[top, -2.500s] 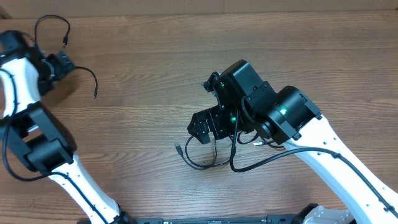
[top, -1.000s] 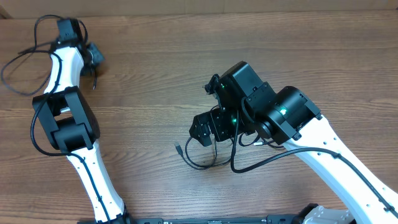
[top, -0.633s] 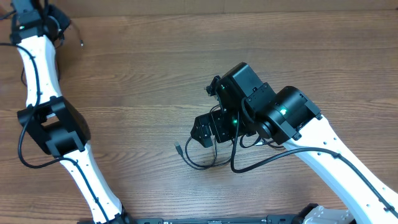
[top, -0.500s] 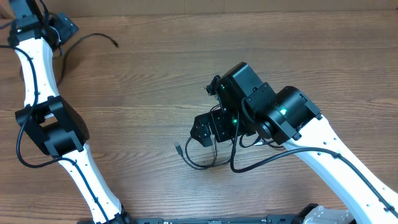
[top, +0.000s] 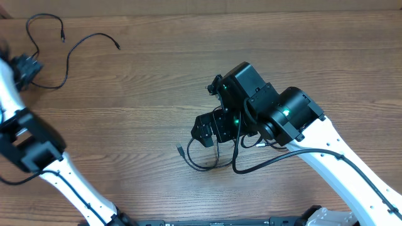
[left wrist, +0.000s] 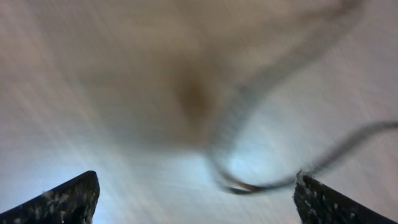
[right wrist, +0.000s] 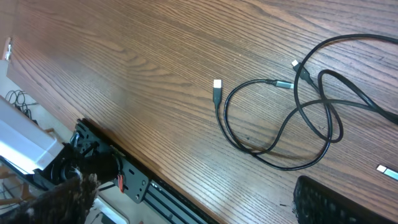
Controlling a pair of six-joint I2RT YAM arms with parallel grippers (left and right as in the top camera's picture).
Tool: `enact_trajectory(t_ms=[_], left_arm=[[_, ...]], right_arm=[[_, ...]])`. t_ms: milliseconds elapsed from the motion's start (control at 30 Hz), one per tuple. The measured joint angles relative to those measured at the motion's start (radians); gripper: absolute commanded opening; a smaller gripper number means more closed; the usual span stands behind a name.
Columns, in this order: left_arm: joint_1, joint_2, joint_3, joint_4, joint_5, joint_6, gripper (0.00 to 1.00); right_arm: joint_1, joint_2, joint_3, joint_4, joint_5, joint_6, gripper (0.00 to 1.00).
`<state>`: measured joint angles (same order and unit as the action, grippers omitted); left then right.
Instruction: Untangle cables
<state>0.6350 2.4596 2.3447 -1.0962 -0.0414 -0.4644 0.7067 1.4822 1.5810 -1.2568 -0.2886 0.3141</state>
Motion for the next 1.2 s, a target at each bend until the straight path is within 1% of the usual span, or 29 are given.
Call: enact_trajectory(t_ms=[67, 167, 200, 300, 400, 433, 467, 600, 667, 733, 767, 800, 833, 867, 1033, 1100, 1200], left_arm=[[0.043, 0.0, 0.0, -0.014, 0.003, 0.016, 1.0], [0.079, 0.0, 0.0, -0.018, 0.029, 0.074, 1.0], [0.078, 0.0, 0.0, -0.016, 0.042, 0.085, 1.0], [0.063, 0.0, -0.013, 0.026, 0.108, 0.112, 0.95], [0.04, 0.0, -0.039, 0.079, 0.184, 0.14, 0.97], [0.031, 0.0, -0.052, 0.1, 0.203, 0.154, 0.97], [0.022, 0.0, -0.064, 0.114, 0.212, 0.164, 0.94], [-0.02, 0.002, -0.146, 0.181, 0.202, 0.2, 0.7], [-0.037, 0.007, -0.184, 0.215, 0.192, 0.211, 0.5], [-0.048, 0.013, -0.217, 0.247, 0.187, 0.216, 0.36], [-0.051, 0.017, -0.232, 0.259, 0.184, 0.209, 0.25], [-0.051, 0.02, -0.238, 0.264, 0.183, 0.212, 0.2], [-0.051, 0.023, -0.244, 0.271, 0.181, 0.214, 0.09], [-0.05, 0.026, -0.245, 0.281, 0.179, 0.204, 0.05], [-0.048, 0.027, -0.246, 0.311, 0.18, 0.178, 0.04], [-0.043, 0.027, -0.245, 0.312, 0.188, 0.14, 0.04], [-0.031, 0.028, -0.225, 0.312, 0.255, 0.028, 0.04]], right_arm=[[0.0, 0.0, 0.0, 0.003, 0.0, 0.0, 1.0], [0.0, 0.0, 0.0, 0.015, 0.0, 0.0, 1.0], [0.0, 0.0, 0.0, 0.016, 0.0, 0.0, 1.0], [0.0, 0.0, 0.0, 0.016, 0.0, 0.0, 1.0], [0.0, 0.0, 0.0, 0.015, 0.0, 0.0, 1.0], [0.0, 0.0, 0.0, 0.015, 0.0, 0.0, 1.0], [0.0, 0.0, 0.0, 0.015, 0.0, 0.0, 1.0], [0.0, 0.0, 0.0, 0.015, 0.0, 0.008, 1.0], [0.0, 0.0, 0.0, 0.016, 0.0, 0.016, 1.0], [0.0, 0.0, 0.0, 0.015, 0.0, 0.024, 1.0], [0.0, 0.0, 0.0, 0.015, 0.0, 0.026, 1.0], [0.0, 0.0, 0.0, 0.016, 0.0, 0.026, 1.0], [0.0, 0.0, 0.0, 0.015, 0.0, 0.027, 1.0], [0.0, 0.0, 0.0, 0.015, 0.0, 0.027, 1.0], [0.0, 0.0, 0.0, 0.016, 0.0, 0.034, 1.0], [0.0, 0.0, 0.0, 0.017, 0.0, 0.038, 1.0], [0.0, 0.0, 0.0, 0.023, 0.0, 0.045, 1.0]])
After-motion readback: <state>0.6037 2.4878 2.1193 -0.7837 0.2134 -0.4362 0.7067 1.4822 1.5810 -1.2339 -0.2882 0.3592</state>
